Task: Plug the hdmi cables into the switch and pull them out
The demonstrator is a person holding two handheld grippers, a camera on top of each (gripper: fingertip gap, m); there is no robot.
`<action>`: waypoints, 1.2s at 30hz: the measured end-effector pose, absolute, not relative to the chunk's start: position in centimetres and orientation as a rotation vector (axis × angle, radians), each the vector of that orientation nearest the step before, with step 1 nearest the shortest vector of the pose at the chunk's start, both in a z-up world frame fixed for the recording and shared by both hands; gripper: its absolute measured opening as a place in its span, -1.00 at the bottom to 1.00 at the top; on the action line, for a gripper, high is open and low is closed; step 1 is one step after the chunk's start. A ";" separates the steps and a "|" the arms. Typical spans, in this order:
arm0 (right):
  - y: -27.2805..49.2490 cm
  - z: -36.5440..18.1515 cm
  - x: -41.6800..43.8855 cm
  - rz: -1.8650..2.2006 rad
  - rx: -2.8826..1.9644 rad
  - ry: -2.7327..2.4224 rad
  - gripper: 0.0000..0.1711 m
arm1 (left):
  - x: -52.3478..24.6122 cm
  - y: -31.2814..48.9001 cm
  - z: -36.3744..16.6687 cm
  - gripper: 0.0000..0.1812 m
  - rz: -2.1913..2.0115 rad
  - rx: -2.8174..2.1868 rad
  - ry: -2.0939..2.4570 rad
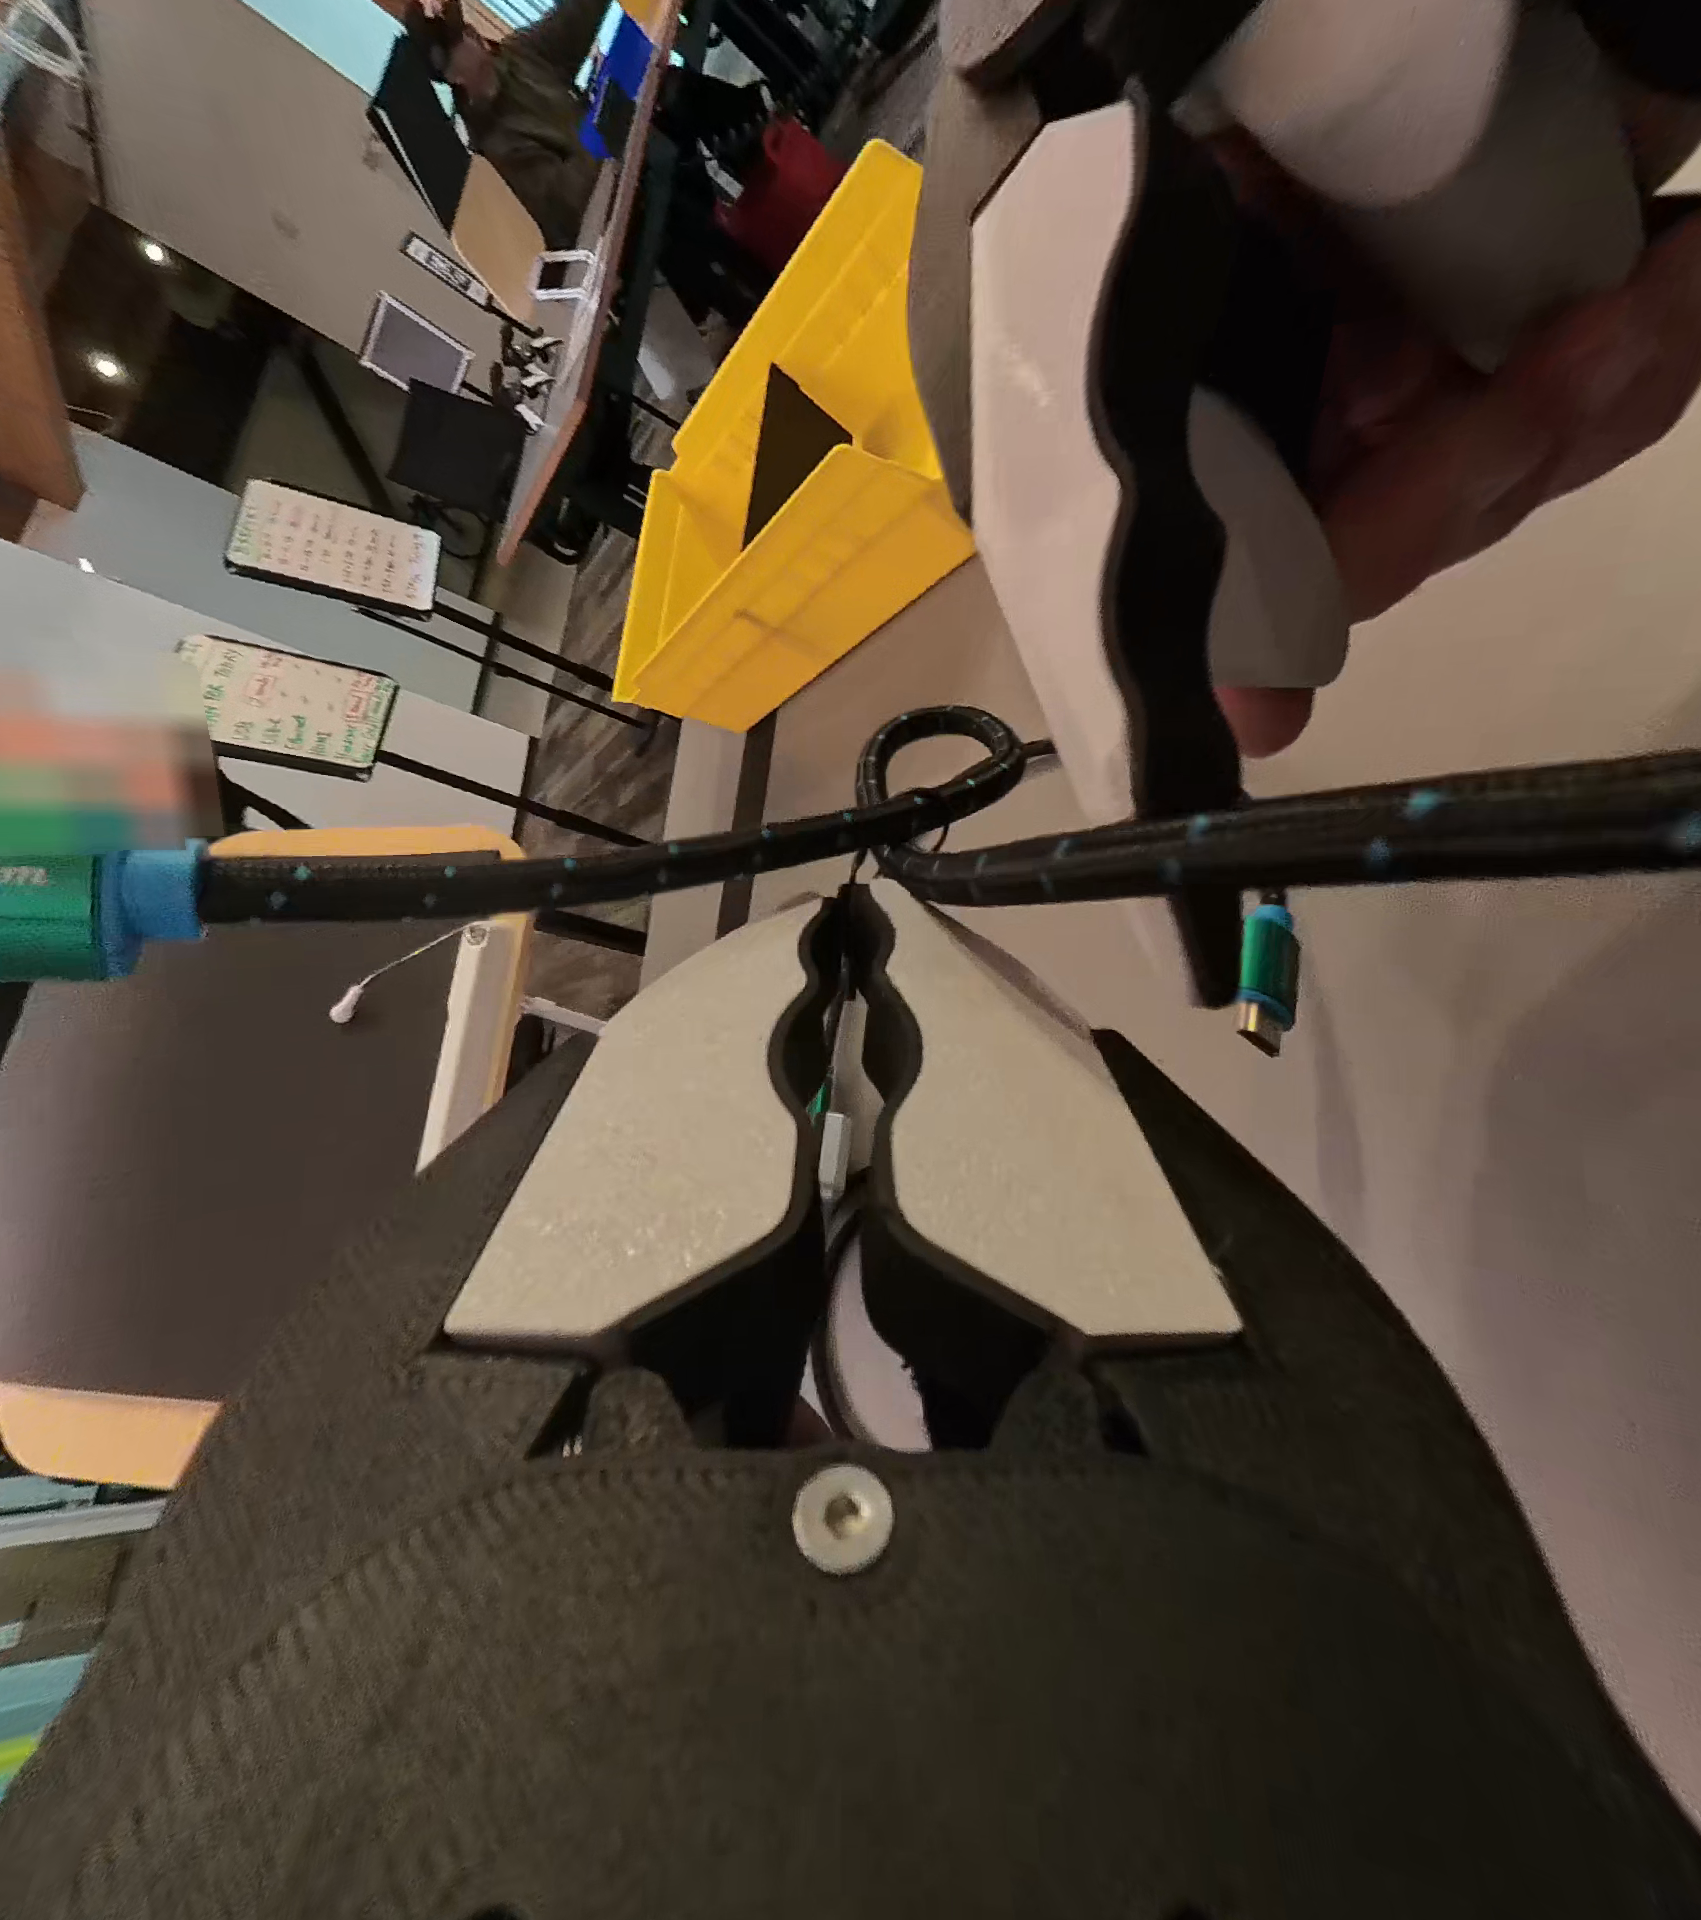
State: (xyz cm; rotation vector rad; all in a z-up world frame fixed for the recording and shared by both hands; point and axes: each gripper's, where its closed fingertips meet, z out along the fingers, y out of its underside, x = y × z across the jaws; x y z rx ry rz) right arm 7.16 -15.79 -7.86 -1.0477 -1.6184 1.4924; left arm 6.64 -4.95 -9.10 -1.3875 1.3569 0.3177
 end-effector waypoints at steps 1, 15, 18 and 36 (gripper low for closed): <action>-15.9 -7.6 7.3 1.534 -1.033 -1.604 -0.40 | 6.7 -5.1 -9.2 -0.99 0.304 -1.398 1.367; -16.4 -5.1 8.8 1.751 -0.937 -1.450 0.04 | 8.2 -6.6 -13.2 -0.99 0.177 -1.491 1.530; -14.4 -6.6 7.6 1.570 -1.038 -1.475 0.16 | 9.0 -7.5 -14.3 -0.98 0.113 -1.492 1.556; -13.6 -9.0 9.9 1.476 -0.958 -1.952 0.26 | 10.8 -12.0 -8.1 -0.98 -0.213 -1.265 1.548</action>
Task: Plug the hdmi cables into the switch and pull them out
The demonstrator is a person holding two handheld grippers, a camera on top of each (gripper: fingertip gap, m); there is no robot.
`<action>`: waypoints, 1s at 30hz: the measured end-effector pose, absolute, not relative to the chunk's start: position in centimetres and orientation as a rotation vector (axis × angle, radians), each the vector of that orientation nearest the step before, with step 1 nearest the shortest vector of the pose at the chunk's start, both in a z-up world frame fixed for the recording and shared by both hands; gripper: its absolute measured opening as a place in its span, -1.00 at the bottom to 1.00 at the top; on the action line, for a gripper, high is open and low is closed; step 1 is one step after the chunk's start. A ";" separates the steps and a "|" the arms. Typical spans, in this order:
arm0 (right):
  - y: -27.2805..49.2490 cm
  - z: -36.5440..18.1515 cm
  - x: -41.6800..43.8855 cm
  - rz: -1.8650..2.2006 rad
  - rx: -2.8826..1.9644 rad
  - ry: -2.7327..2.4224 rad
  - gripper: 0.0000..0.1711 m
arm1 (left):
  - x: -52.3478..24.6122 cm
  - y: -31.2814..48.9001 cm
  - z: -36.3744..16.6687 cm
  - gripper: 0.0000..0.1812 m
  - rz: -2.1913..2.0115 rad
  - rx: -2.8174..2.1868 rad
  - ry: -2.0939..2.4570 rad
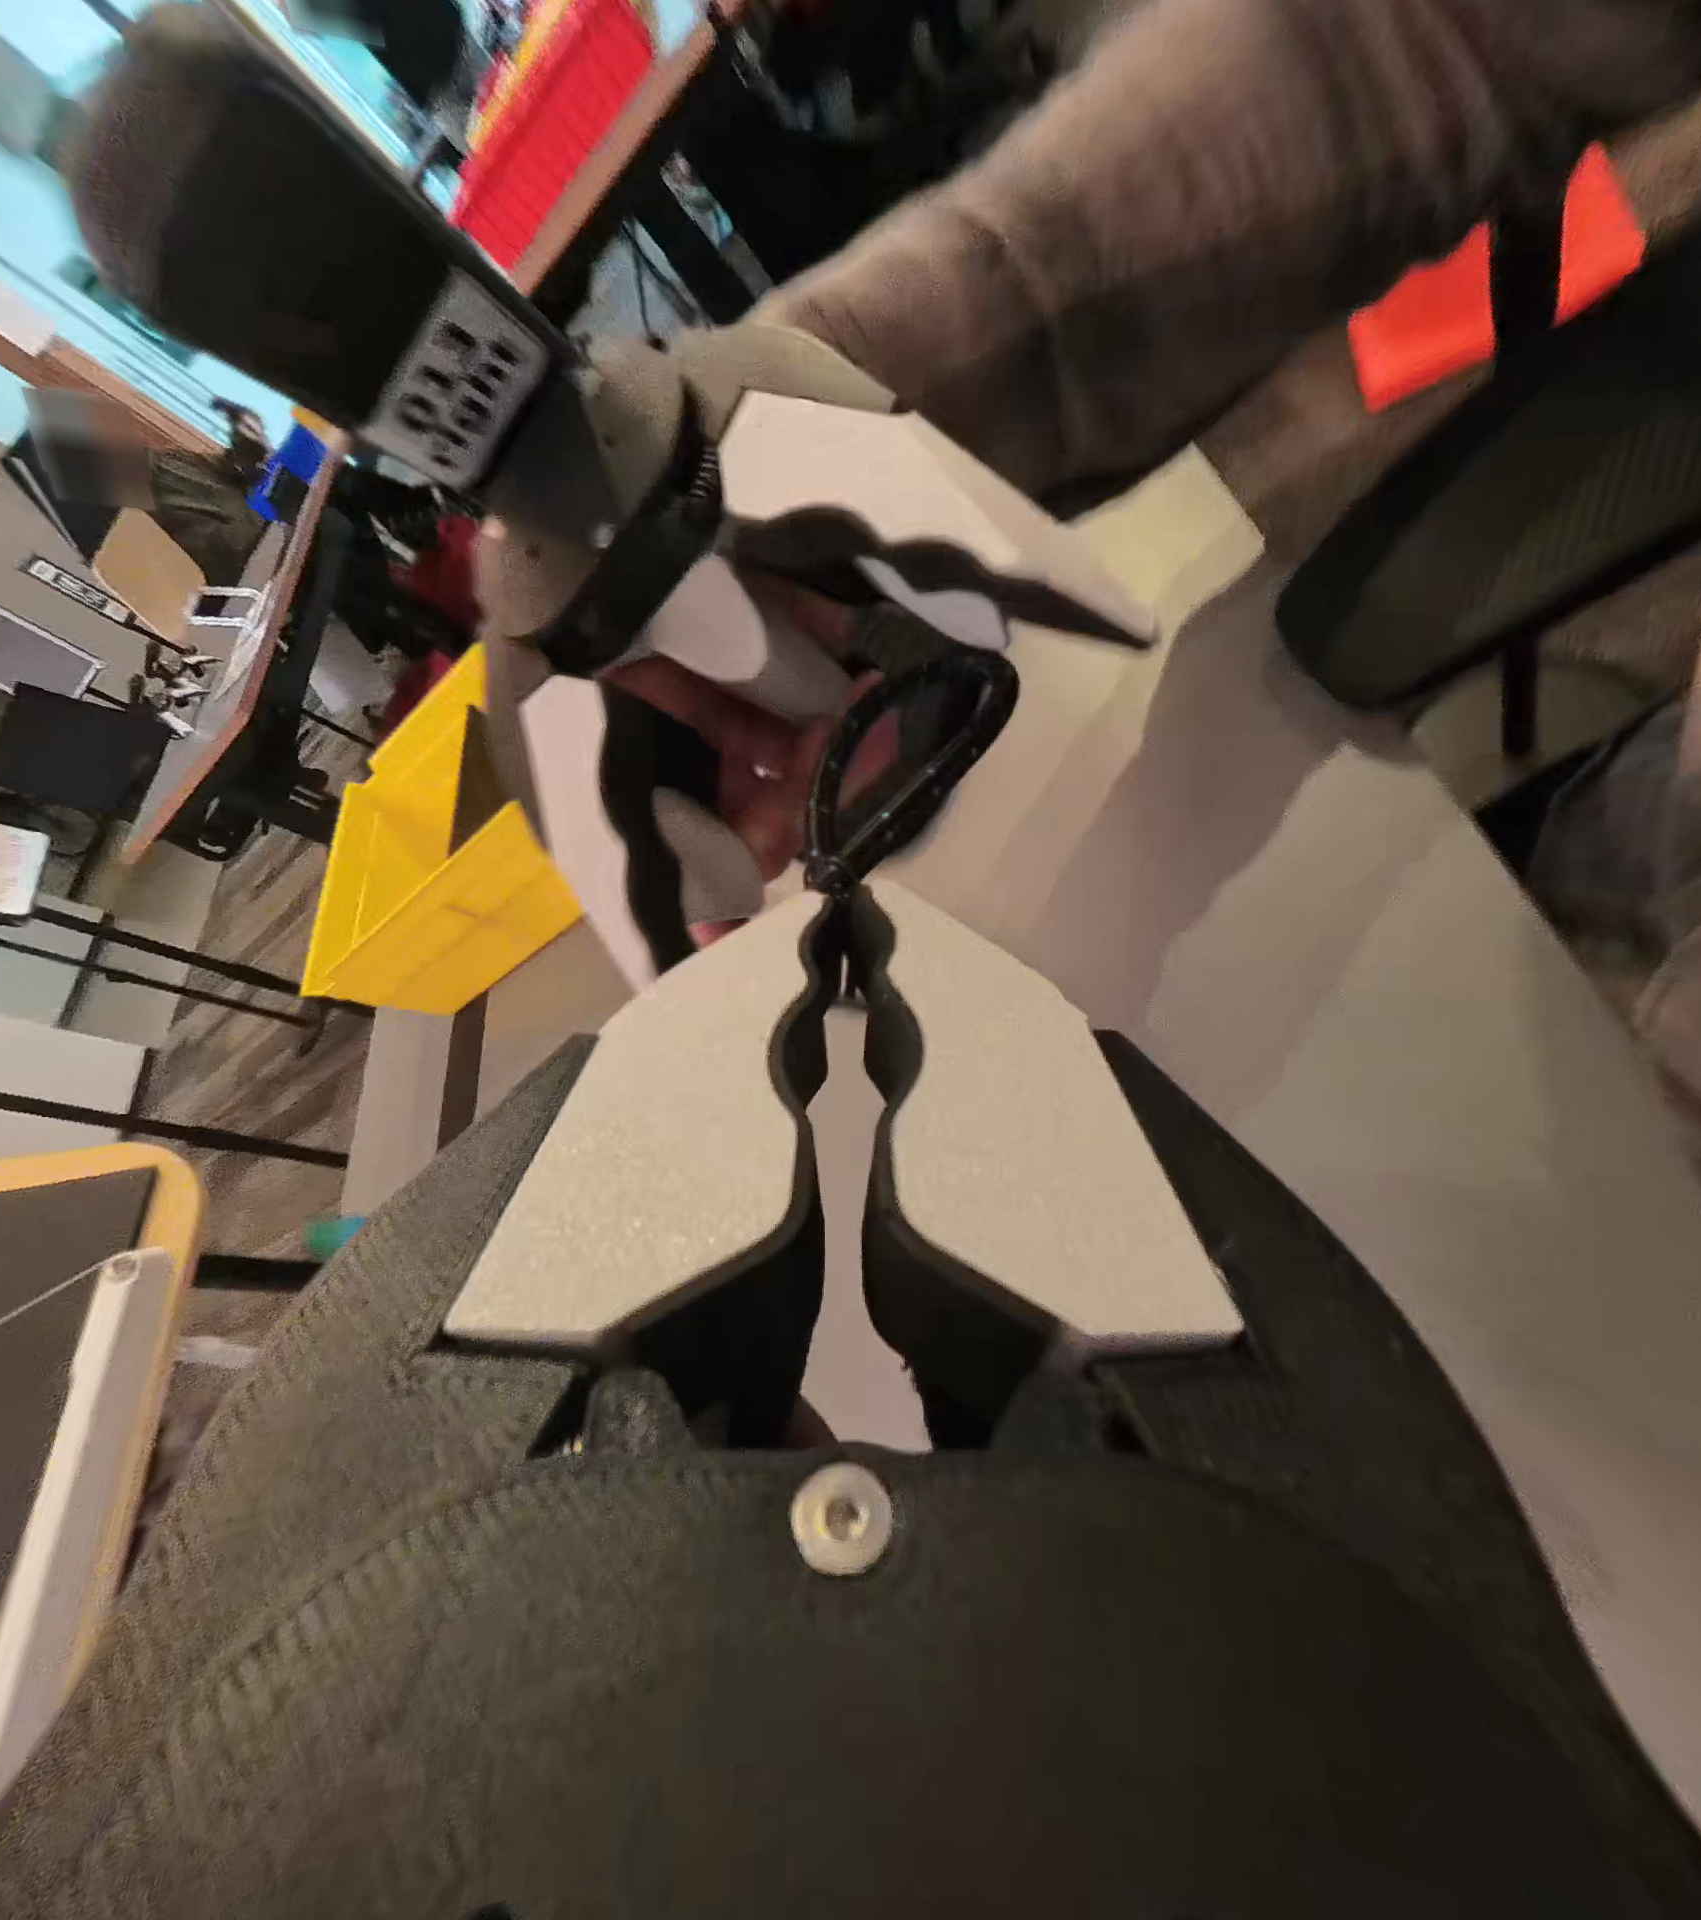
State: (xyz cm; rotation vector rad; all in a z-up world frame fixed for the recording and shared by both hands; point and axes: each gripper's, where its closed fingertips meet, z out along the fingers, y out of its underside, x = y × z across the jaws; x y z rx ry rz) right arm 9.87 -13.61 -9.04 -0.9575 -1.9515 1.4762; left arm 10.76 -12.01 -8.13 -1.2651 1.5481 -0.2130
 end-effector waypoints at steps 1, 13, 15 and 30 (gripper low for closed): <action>-13.7 -8.0 10.6 1.573 -0.916 -1.916 0.25 | 10.7 -12.1 -7.2 -0.99 -0.278 -1.271 1.508; -10.7 1.1 14.2 1.420 -0.672 -1.625 -0.05 | 10.5 -13.2 -2.6 -0.99 -0.783 -1.265 1.293; -9.3 2.6 13.8 1.334 -0.672 -1.544 -0.08 | 10.4 -13.1 -1.9 -0.99 -0.838 -1.253 1.253; -7.1 -8.5 5.9 0.817 -0.861 -1.656 0.10 | 11.2 -12.4 2.7 -1.00 -1.138 -1.166 0.969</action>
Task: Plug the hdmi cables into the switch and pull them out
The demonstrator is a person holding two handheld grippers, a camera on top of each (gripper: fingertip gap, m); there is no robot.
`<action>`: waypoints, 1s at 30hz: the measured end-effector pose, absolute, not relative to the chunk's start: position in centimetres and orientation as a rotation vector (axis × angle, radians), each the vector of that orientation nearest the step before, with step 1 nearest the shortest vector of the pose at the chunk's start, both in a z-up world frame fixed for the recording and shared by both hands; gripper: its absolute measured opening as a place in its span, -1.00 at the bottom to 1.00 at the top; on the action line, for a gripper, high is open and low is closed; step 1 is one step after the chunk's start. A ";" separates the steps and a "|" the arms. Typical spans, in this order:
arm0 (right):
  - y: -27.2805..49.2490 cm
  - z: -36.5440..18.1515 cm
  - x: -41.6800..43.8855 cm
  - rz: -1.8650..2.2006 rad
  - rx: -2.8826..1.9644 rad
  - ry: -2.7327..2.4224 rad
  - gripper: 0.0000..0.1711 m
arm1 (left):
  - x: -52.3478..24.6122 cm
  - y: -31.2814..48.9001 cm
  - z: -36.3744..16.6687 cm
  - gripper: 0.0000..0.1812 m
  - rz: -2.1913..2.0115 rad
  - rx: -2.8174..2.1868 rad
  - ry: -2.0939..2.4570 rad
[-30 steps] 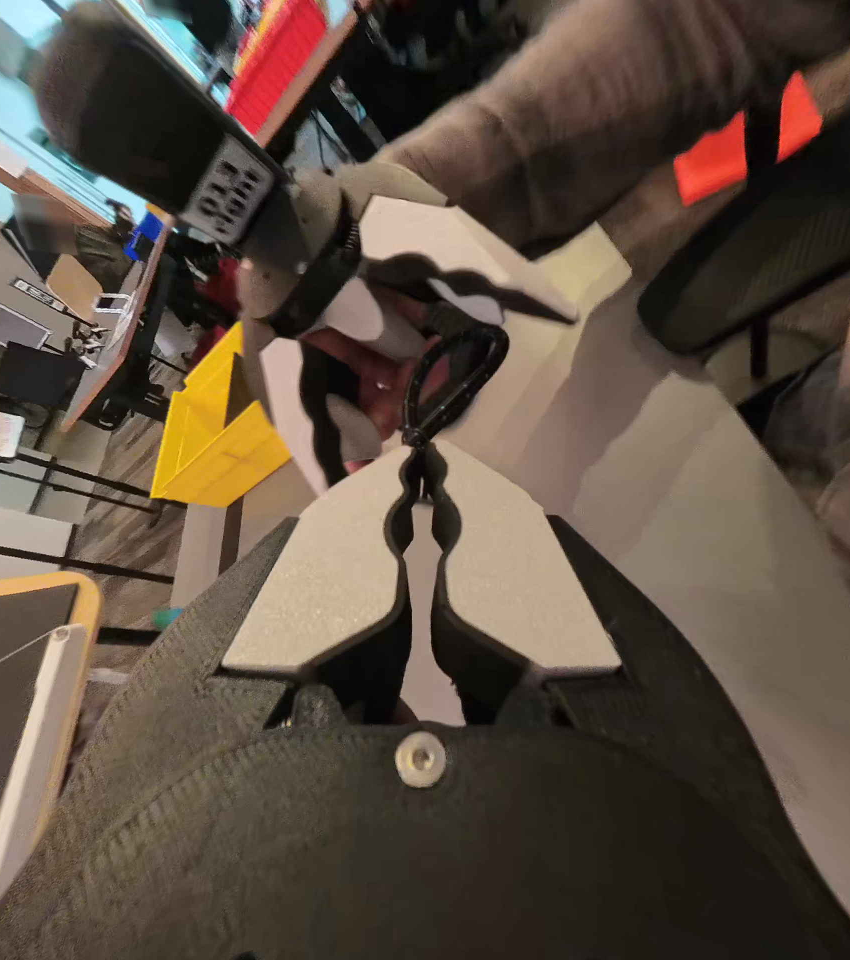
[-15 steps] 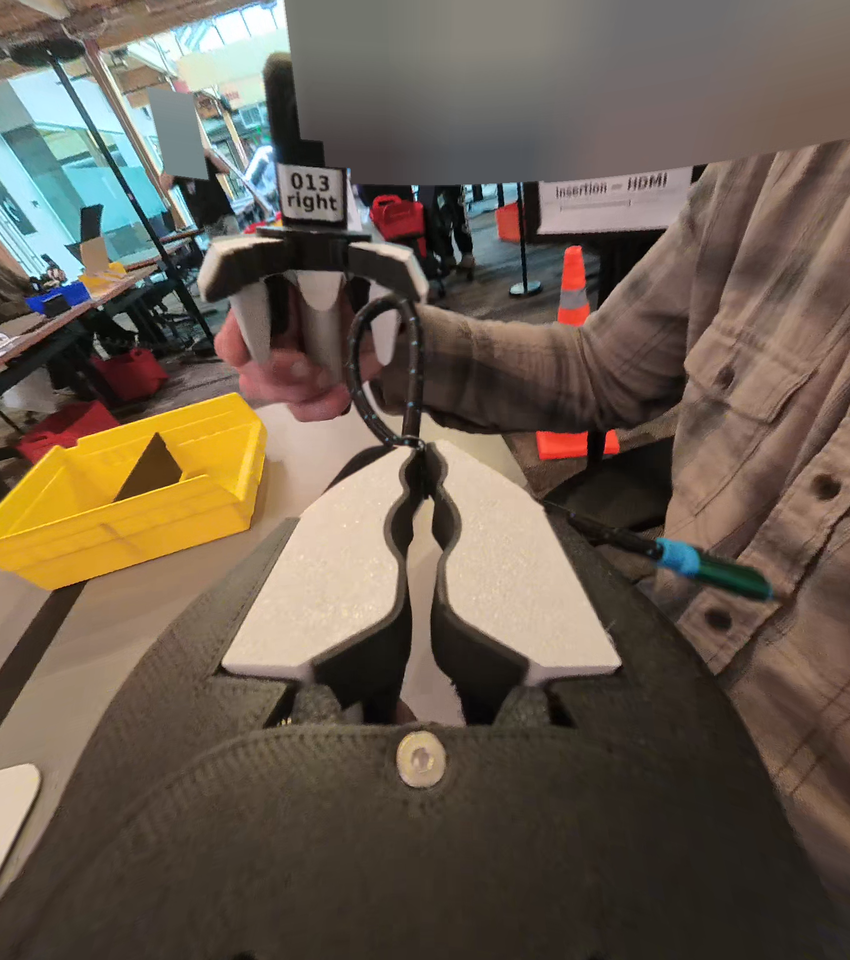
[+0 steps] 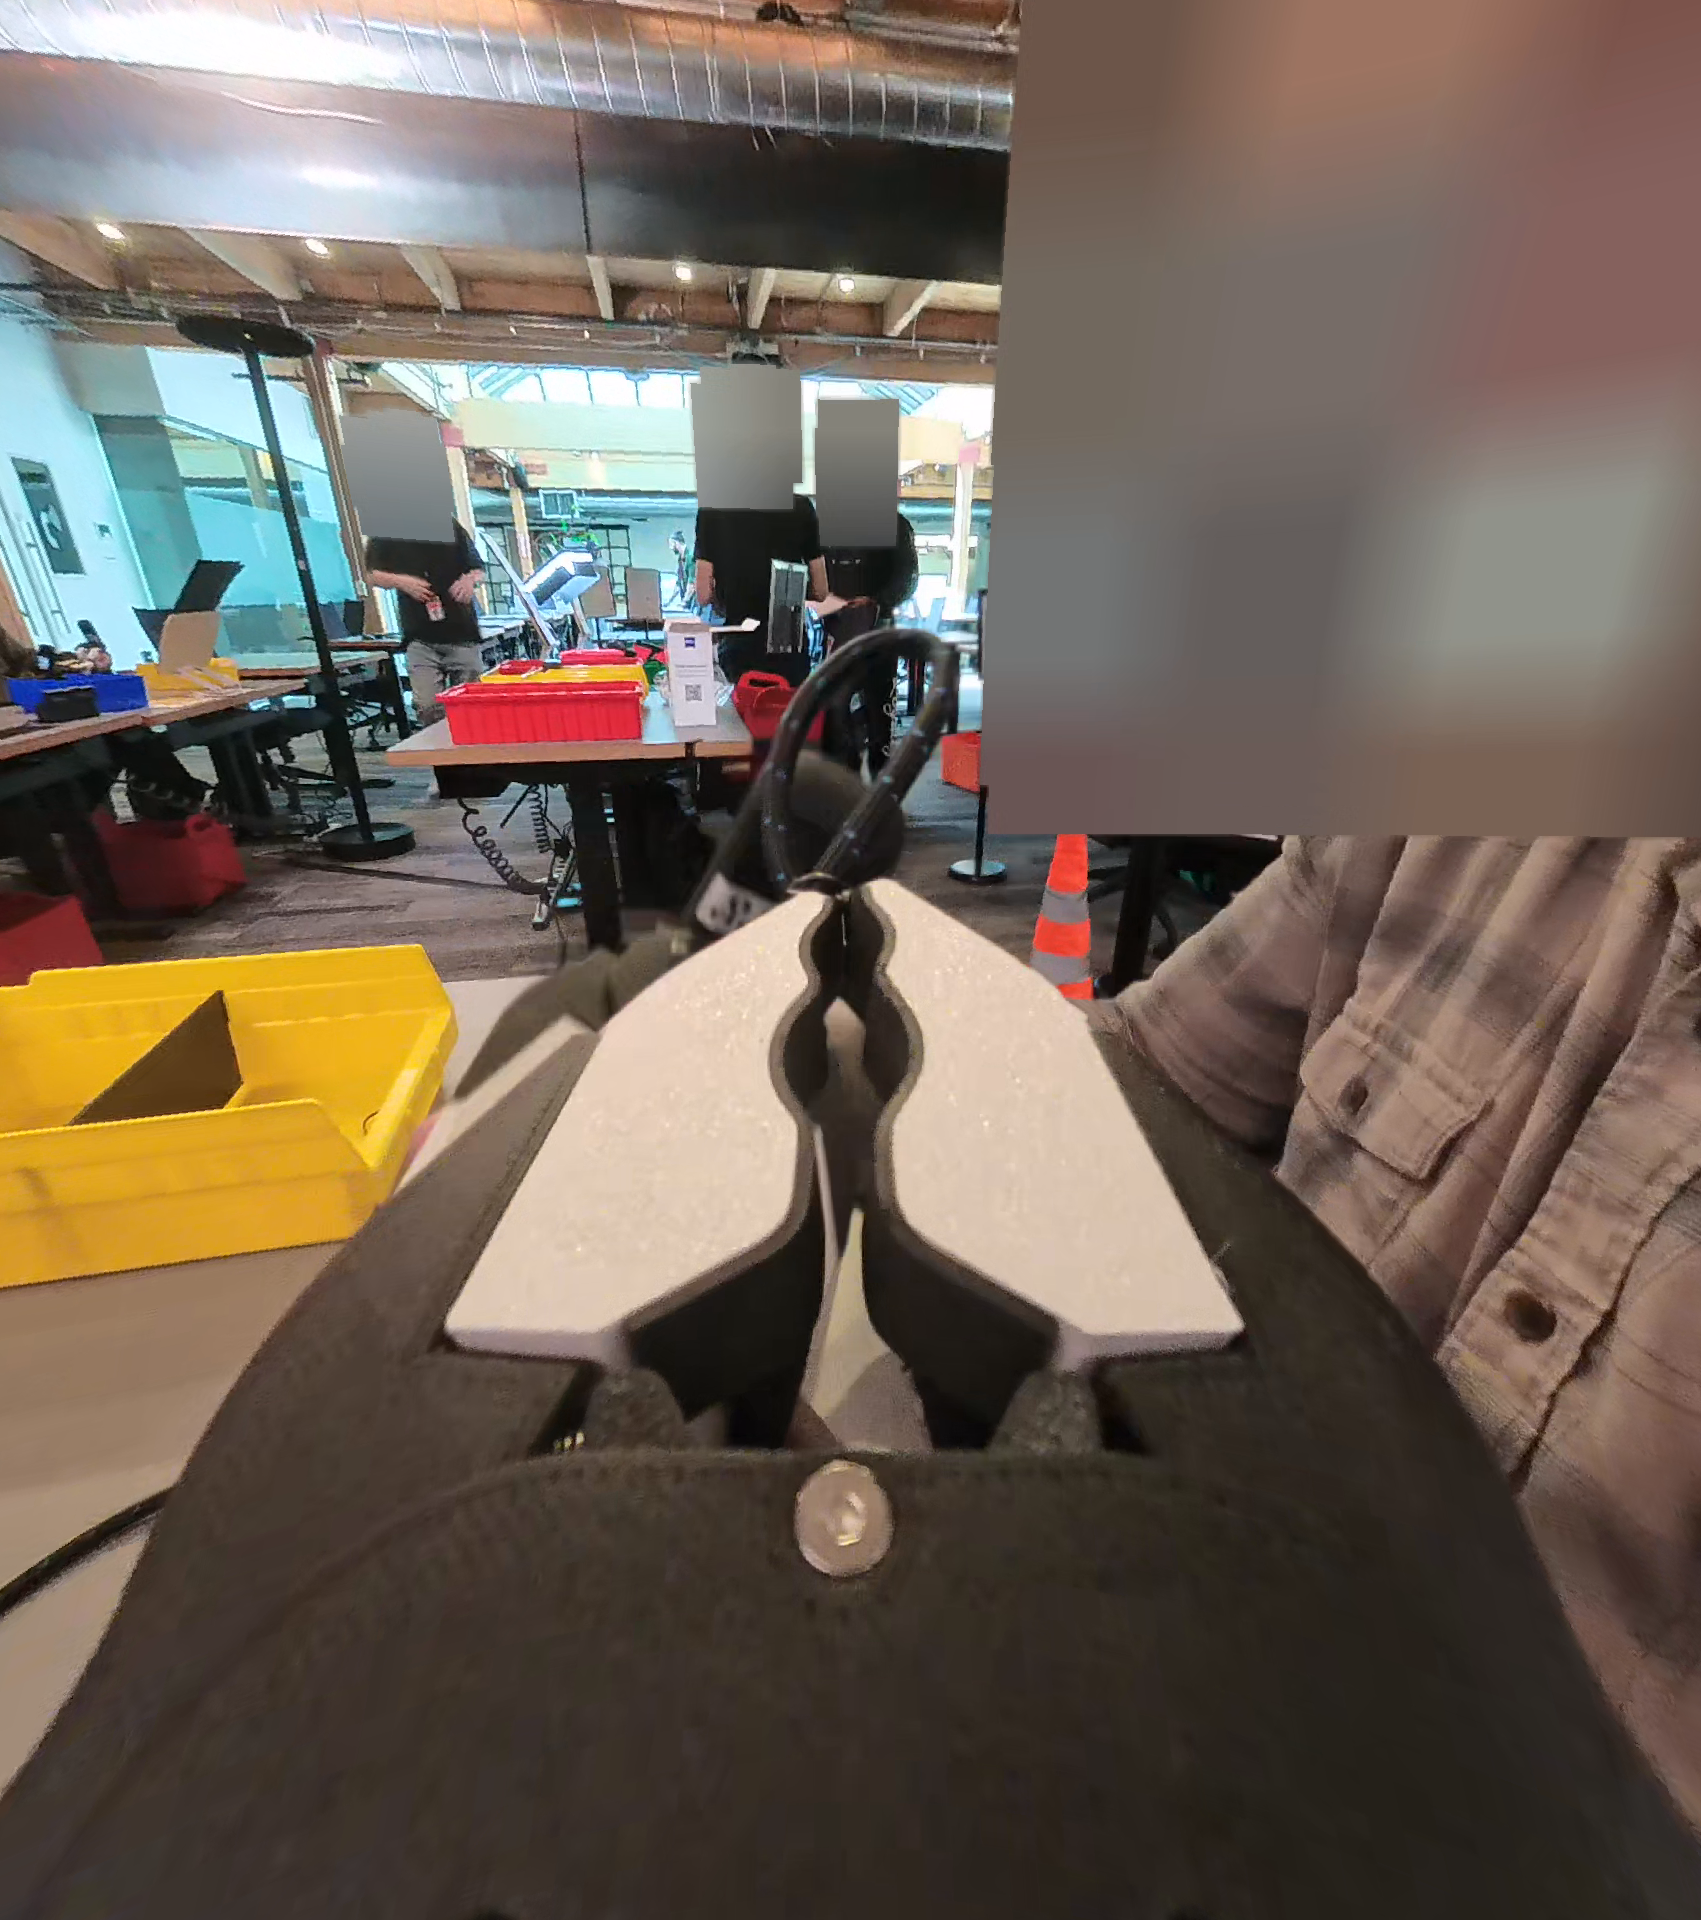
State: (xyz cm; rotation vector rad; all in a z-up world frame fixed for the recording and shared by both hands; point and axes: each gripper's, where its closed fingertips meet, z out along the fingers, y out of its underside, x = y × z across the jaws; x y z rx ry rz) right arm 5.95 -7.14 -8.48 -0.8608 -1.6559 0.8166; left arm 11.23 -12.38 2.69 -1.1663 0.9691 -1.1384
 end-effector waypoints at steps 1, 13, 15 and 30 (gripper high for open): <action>-6.6 -8.9 5.0 0.742 -0.865 -1.644 0.04 | 11.3 -12.3 3.0 -0.99 -1.157 -1.160 0.960; -10.8 -8.9 3.9 1.102 -0.936 -1.632 -1.00 | 9.0 -8.2 5.0 -0.99 -0.911 -1.201 0.788; -13.6 -8.0 4.8 1.281 -0.896 -1.660 -1.00 | 8.3 -6.9 4.6 -0.99 -0.691 -1.225 0.823; -15.7 5.0 9.9 1.749 -0.658 -1.442 -0.86 | 8.0 -5.1 -0.6 -0.98 -0.082 -1.324 1.111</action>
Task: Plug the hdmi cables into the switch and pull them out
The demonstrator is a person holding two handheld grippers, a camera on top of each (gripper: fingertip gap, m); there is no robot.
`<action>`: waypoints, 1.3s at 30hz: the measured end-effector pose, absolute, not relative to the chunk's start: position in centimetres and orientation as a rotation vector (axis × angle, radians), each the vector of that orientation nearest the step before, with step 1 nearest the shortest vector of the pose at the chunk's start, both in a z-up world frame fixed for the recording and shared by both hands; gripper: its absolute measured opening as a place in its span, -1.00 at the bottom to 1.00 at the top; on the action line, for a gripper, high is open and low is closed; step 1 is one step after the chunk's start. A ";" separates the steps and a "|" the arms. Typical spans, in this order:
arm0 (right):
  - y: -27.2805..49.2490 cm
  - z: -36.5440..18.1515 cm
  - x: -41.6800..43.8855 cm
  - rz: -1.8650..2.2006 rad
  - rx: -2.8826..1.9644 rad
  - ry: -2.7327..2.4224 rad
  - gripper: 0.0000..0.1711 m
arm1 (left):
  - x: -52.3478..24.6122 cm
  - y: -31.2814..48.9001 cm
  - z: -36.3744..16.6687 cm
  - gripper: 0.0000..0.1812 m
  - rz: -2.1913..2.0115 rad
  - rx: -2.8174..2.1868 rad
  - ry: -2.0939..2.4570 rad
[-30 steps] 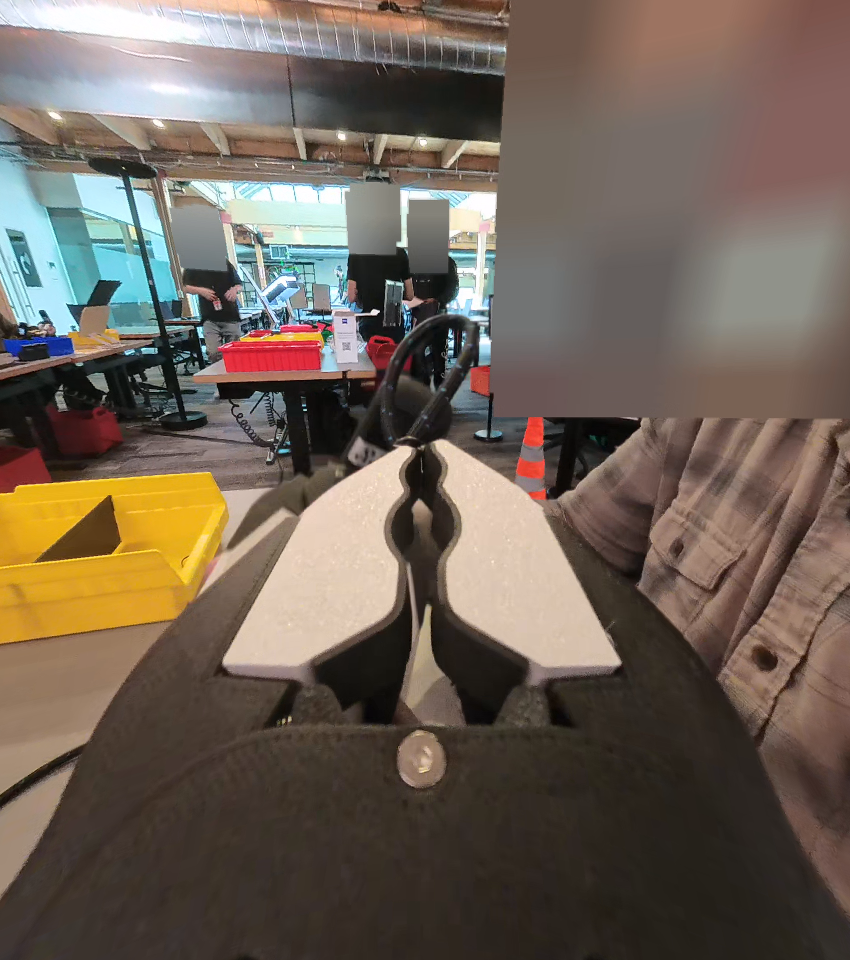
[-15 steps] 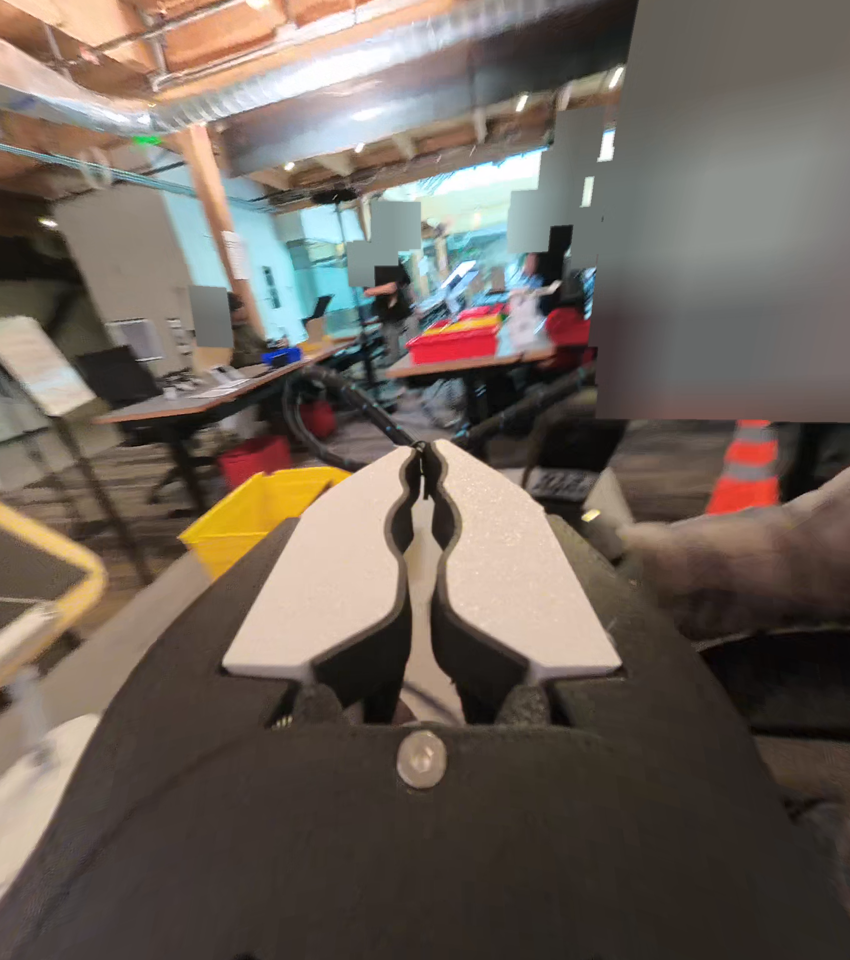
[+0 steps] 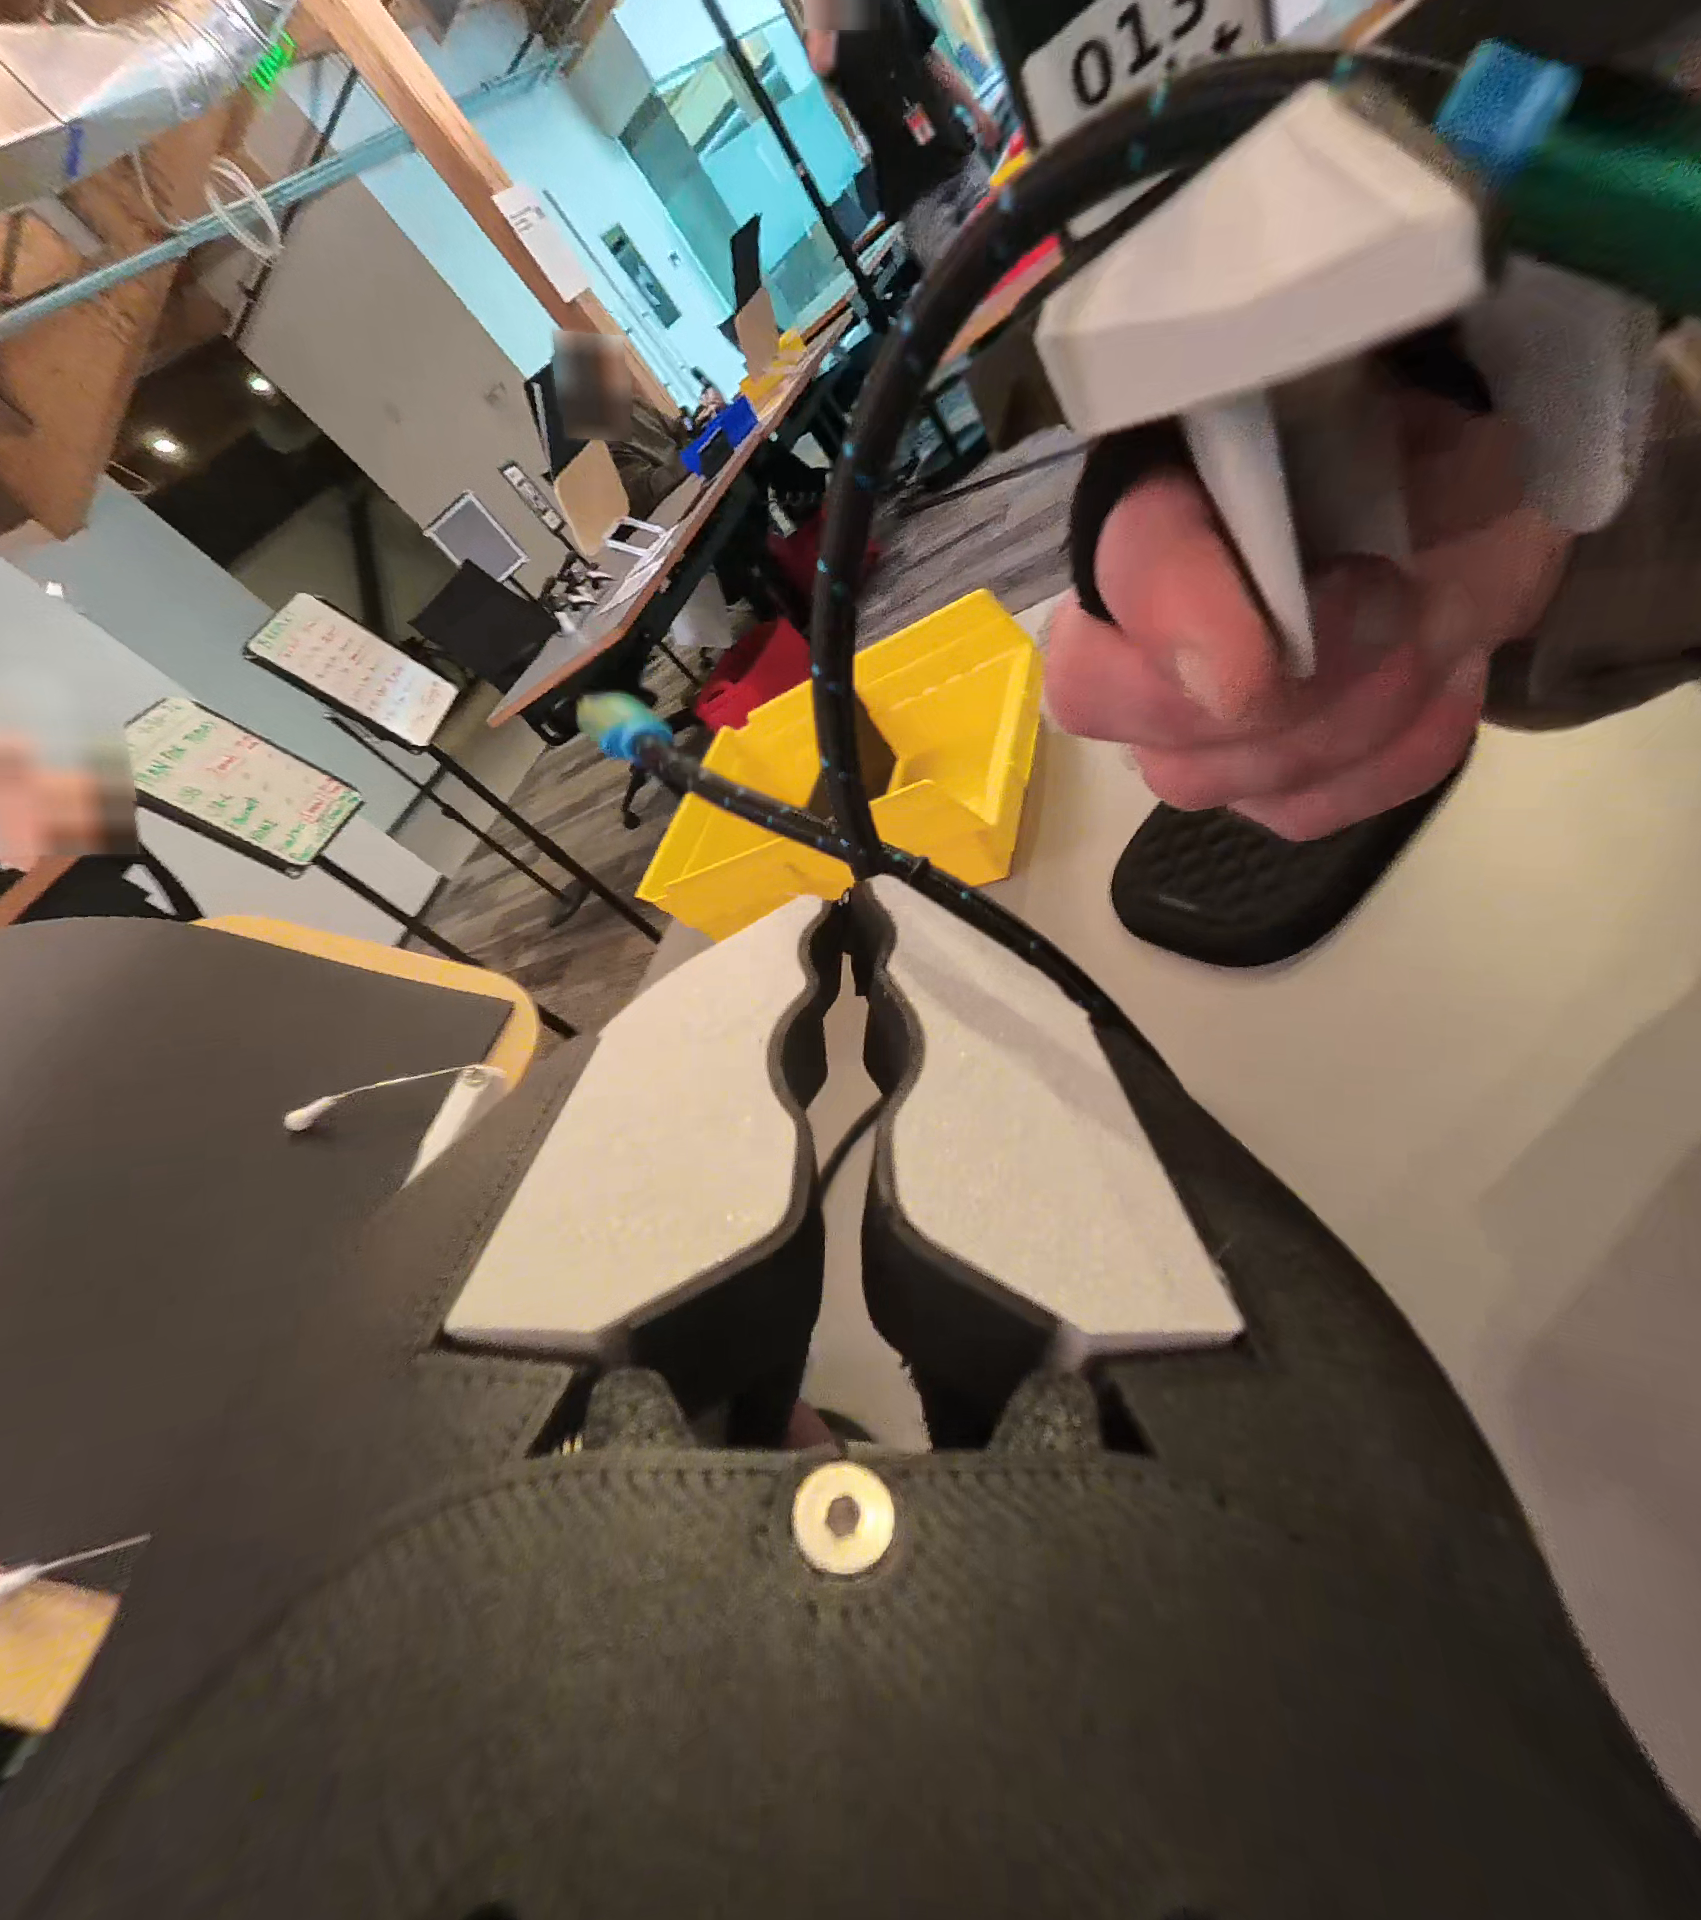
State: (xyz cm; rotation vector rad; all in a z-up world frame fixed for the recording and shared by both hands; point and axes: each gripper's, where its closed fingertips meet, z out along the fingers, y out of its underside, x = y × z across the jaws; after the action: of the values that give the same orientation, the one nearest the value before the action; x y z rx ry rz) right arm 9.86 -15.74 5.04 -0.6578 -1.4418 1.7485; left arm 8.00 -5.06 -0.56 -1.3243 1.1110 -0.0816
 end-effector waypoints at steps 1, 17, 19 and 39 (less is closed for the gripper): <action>-15.6 5.3 10.0 1.785 -0.656 -1.412 -0.86 | 8.0 -5.1 -0.8 -0.98 -0.105 -1.332 1.104; -14.4 -0.4 10.2 1.909 -0.881 -1.299 -0.27 | 5.7 -4.5 -4.0 -1.00 -0.253 -1.466 0.975; -14.6 -1.2 10.3 1.858 -0.883 -1.295 -0.26 | 5.6 -4.3 -4.1 -1.00 -0.249 -1.474 0.968; -11.0 -3.8 8.6 1.422 -0.849 -1.690 0.38 | 11.0 -10.2 -4.3 -1.00 -0.559 -1.327 1.240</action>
State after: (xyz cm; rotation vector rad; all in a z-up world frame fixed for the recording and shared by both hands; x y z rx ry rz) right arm 8.60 -11.00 -3.79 -0.8485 -1.6898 1.4222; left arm 10.97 -10.24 -4.31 -1.3273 1.2402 -0.5588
